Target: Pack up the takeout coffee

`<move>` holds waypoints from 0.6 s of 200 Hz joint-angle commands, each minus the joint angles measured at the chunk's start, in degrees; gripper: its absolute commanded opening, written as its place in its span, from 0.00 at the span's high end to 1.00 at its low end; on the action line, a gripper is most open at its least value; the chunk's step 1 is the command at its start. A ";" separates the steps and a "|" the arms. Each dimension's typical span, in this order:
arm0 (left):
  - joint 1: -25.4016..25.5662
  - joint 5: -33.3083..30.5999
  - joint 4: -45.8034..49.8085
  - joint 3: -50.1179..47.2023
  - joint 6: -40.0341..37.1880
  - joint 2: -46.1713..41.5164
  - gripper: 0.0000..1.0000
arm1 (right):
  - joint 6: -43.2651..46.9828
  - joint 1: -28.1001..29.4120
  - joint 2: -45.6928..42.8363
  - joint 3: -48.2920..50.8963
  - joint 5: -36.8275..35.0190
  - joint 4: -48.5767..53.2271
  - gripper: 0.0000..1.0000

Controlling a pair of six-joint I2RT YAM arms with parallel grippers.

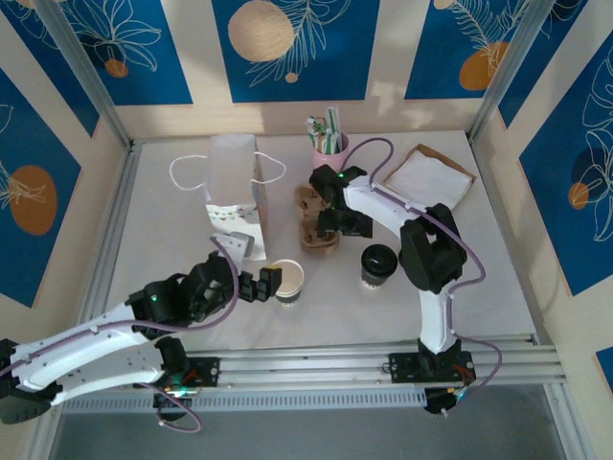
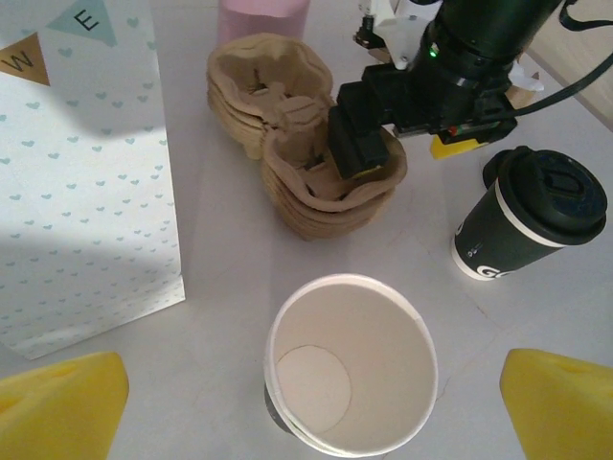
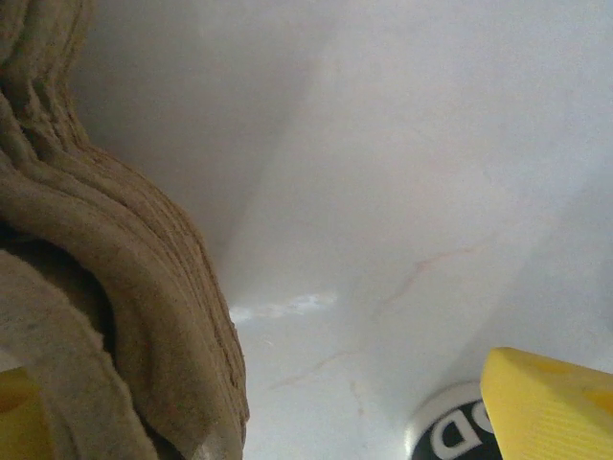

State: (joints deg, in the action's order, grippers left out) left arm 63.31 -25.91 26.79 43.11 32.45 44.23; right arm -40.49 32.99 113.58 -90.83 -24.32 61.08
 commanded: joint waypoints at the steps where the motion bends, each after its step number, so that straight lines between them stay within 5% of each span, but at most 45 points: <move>1: 0.32 0.82 -1.80 1.89 -0.65 0.21 0.00 | 1.04 -1.11 -3.37 2.53 -0.93 0.68 0.07; 120: 0.24 1.17 -2.40 1.54 -0.30 0.60 0.00 | 6.65 -2.43 -6.40 2.64 5.60 -1.25 0.00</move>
State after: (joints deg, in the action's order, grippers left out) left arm 63.31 -25.52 25.71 43.13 32.47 45.08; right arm -35.03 31.03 108.20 -88.27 -20.64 59.90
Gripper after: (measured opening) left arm 0.999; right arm 0.995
